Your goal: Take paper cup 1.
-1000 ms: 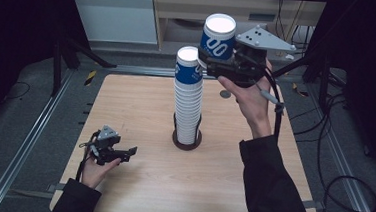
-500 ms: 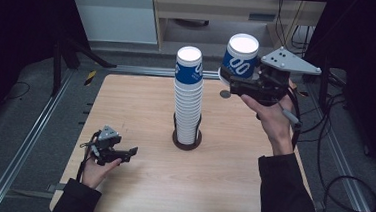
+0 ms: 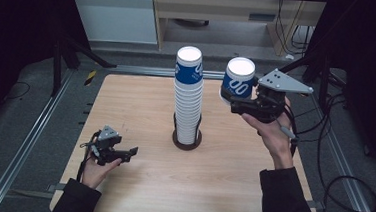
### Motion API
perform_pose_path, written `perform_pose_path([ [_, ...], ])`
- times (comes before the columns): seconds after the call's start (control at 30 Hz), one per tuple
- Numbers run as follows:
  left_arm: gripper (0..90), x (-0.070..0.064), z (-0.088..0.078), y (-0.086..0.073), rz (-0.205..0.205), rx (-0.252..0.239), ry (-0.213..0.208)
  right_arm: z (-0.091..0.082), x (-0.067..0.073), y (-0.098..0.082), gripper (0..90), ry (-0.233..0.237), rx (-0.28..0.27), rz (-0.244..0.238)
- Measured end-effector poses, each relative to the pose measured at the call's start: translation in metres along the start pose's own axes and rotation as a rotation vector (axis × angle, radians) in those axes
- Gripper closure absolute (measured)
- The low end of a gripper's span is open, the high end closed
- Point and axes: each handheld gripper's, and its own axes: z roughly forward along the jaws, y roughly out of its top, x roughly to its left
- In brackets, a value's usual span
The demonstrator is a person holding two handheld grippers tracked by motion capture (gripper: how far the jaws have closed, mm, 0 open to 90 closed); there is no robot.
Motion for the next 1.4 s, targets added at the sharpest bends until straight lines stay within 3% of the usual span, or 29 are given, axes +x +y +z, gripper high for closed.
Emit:
perform_pose_path([
  [0.7,18.5,-0.010,-0.004,0.005,0.016,-0.016,-0.034,0.002,0.006,-0.063,20.0,0.090,0.079,0.019],
  [1.07,18.3,-0.015,-0.005,0.007,0.035,-0.017,-0.060,0.004,0.013,-0.094,20.0,0.154,0.130,-0.017],
  [1.4,18.4,-0.019,-0.007,0.009,0.053,-0.021,-0.085,0.007,0.024,-0.113,20.1,0.250,0.194,-0.056],
])
